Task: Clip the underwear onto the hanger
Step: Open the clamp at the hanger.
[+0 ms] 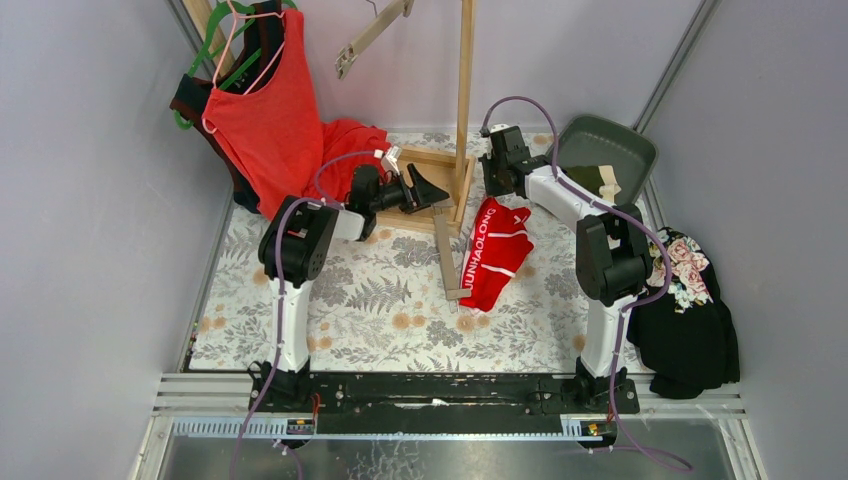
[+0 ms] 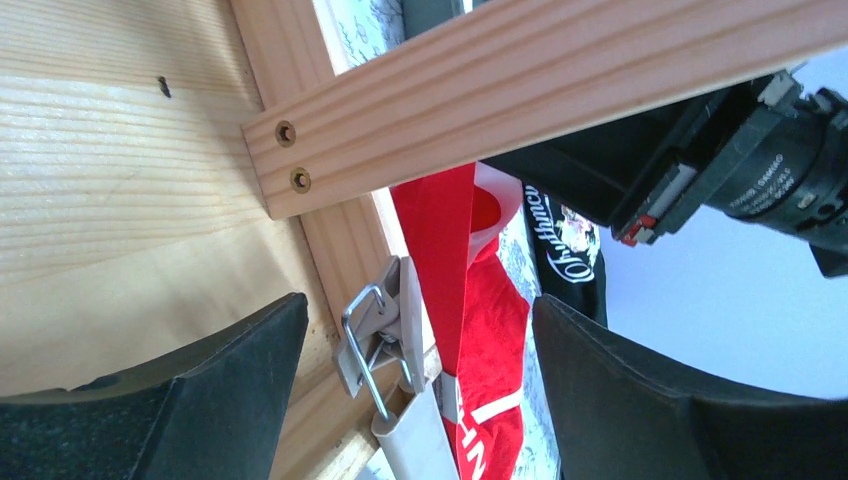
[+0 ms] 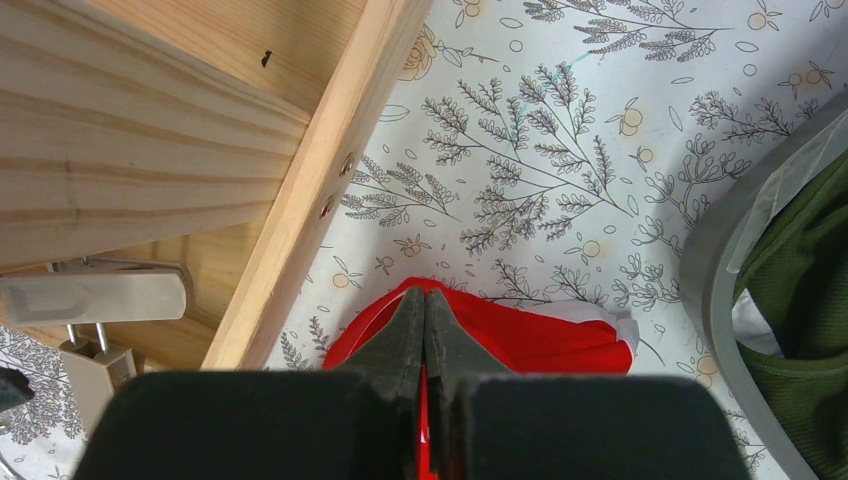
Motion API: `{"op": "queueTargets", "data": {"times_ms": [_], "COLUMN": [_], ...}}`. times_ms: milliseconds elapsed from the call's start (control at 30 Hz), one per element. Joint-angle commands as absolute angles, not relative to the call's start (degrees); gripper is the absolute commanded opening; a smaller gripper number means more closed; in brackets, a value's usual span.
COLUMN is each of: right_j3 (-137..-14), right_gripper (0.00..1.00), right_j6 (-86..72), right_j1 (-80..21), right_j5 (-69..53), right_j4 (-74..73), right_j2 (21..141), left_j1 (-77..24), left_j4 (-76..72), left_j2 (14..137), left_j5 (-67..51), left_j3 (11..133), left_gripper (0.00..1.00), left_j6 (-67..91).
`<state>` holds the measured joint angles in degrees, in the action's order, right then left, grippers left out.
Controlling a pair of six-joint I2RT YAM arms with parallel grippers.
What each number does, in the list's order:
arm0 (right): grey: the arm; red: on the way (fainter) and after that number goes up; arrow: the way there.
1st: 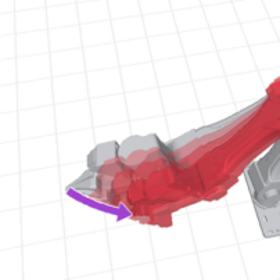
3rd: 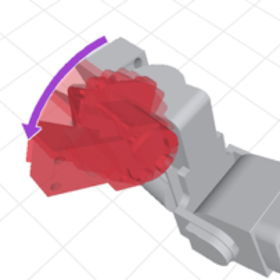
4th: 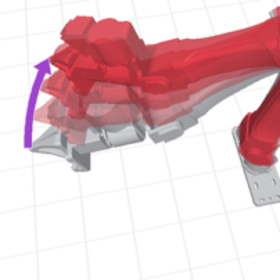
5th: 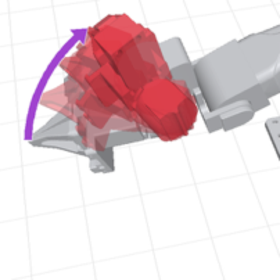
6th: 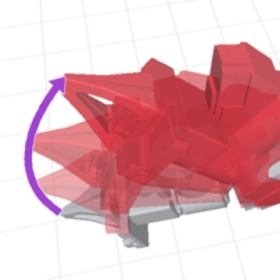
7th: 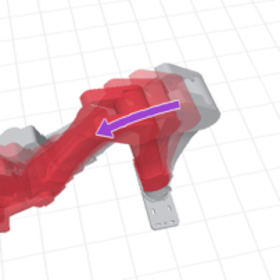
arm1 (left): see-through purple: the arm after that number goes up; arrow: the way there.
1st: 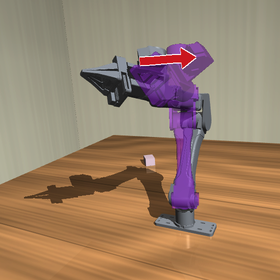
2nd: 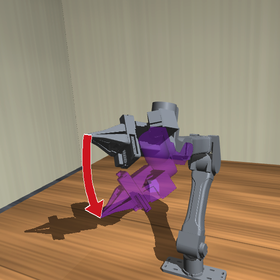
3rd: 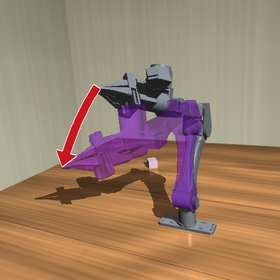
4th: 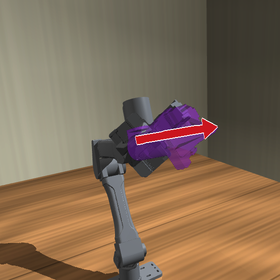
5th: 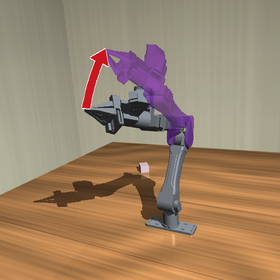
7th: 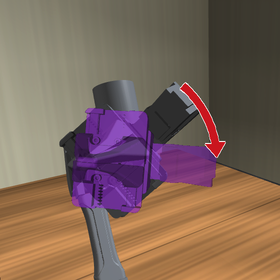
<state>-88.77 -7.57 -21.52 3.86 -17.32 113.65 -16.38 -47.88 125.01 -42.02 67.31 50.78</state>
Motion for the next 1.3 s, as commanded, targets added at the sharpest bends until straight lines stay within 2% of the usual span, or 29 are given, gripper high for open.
{"op": "queueTargets", "data": {"times_ms": [0,367,467,500,533,600,633,1267], "right_j3": [-90.1,-89.8,-89.8,-89.8,-89.8,-89.8,-89.7,-90.5], "right_gripper": [0.00,0.00,0.00,0.00,0.00,0.00,0.00,0.00], "right_j6": [-7.8,-7.8,-7.7,-7.7,-7.7,-7.7,-7.7,-6.7], "right_j1": [-20.9,-20.8,-20.7,-20.7,-20.7,-20.7,-20.7,-21.0], "right_j5": [4.1,3.9,3.9,3.9,3.9,3.9,3.9,2.8], "right_j4": [-16.5,-16.4,-16.3,-16.4,-16.4,-16.4,-16.4,-18.2], "right_j2": [113.6,113.5,113.4,113.3,113.4,113.5,113.5,109.3], "left_j1": [-16.1,-15.7,-15.8,-15.7,-15.7,-15.7,-15.7,-15.2], "left_j4": [-54.1,-60.8,-60.6,-60.7,-60.6,-60.2,-59.7,-63.2], "left_j2": [126.3,128.1,128.6,128.9,129.0,129.6,129.6,124.9], "left_j5": [-46.1,-47.4,-47.5,-47.7,-47.7,-47.9,-47.8,-49.4], "left_j3": [65.8,63.0,63.3,63.6,63.8,64.4,64.8,65.3], "left_gripper": [0.79,0.62,0.53,0.48,0.37,0.07,0.01,0.00], "left_j6": [51.4,54.5,54.5,54.5,54.6,54.7,54.7,57.3]}}
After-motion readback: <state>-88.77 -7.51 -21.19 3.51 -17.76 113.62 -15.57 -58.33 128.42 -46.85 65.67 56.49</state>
